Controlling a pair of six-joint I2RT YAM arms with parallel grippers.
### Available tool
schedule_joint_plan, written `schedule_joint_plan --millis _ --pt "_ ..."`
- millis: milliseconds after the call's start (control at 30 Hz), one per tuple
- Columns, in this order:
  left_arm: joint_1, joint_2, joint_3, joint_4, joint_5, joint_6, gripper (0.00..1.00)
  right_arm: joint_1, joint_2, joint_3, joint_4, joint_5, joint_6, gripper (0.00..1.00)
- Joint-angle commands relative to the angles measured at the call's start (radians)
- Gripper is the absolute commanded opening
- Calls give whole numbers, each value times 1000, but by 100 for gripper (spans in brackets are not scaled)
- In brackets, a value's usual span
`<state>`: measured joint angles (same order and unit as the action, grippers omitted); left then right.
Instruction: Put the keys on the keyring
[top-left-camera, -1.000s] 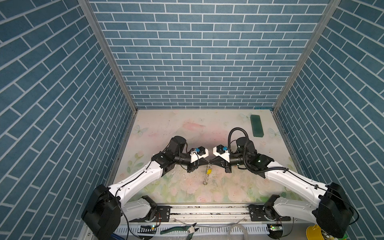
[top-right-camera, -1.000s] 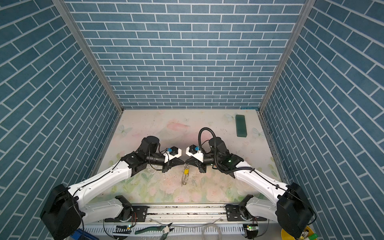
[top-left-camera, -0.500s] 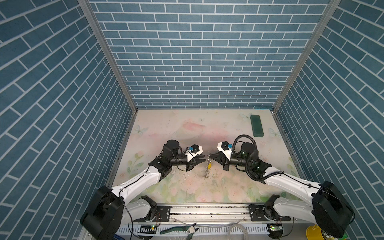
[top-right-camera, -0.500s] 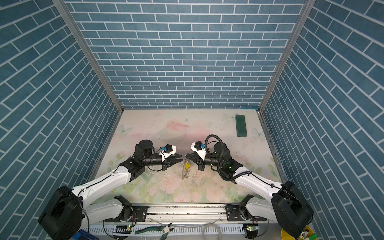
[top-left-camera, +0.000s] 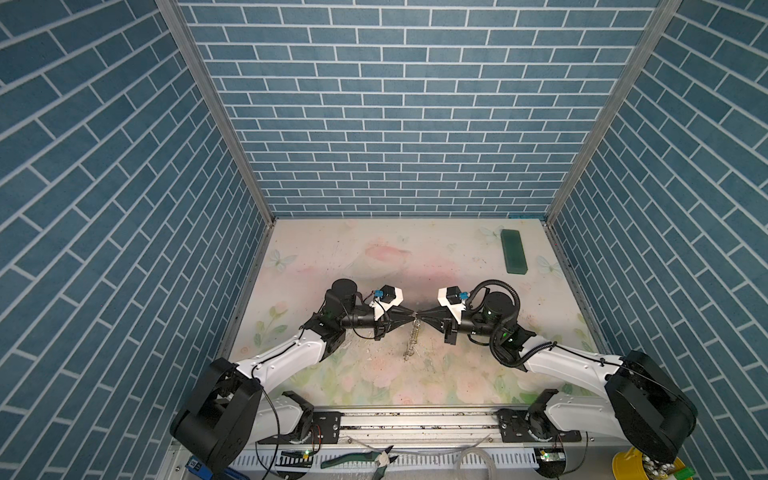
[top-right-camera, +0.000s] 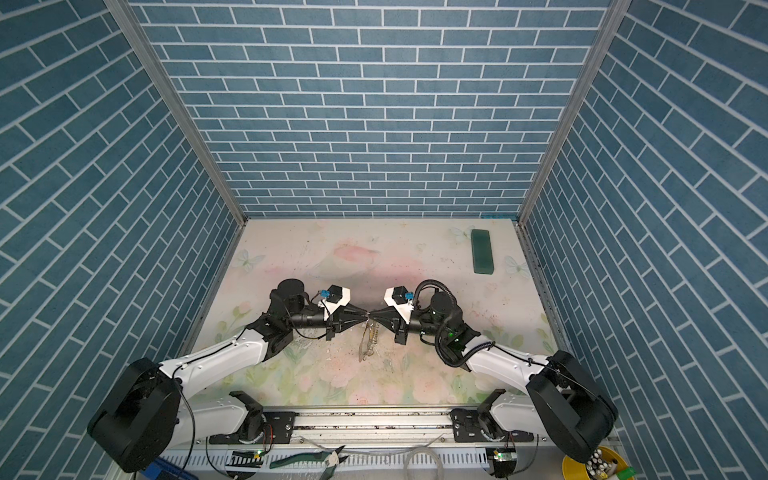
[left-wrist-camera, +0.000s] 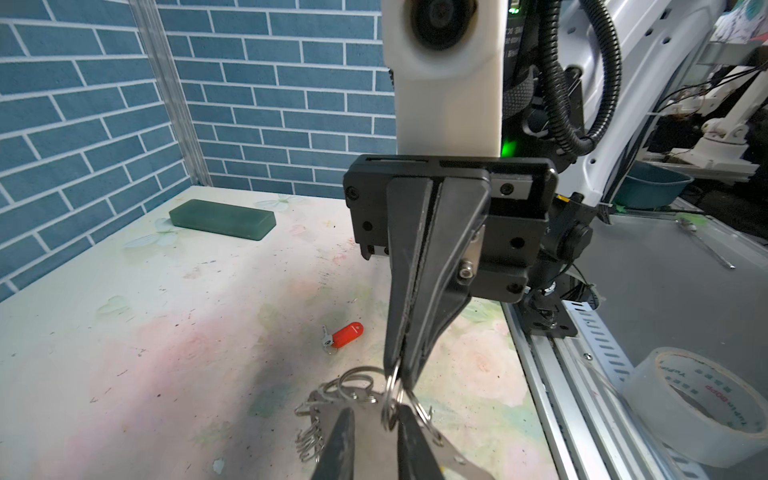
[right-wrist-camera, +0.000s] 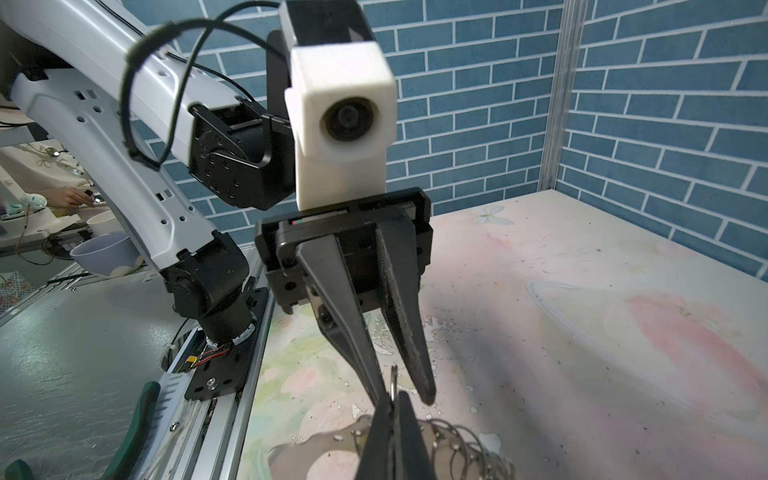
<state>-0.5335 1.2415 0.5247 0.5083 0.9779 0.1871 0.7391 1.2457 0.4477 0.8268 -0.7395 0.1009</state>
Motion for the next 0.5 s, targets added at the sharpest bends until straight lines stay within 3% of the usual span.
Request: schedule_joint_plan --millis 0,467 --pt "6 9 1 19 54 -13 16 -3 10 -17 92 -42 18 0" --pt "6 4 -1 51 80 -38 6 -3 46 -1 92 -98 11 0"
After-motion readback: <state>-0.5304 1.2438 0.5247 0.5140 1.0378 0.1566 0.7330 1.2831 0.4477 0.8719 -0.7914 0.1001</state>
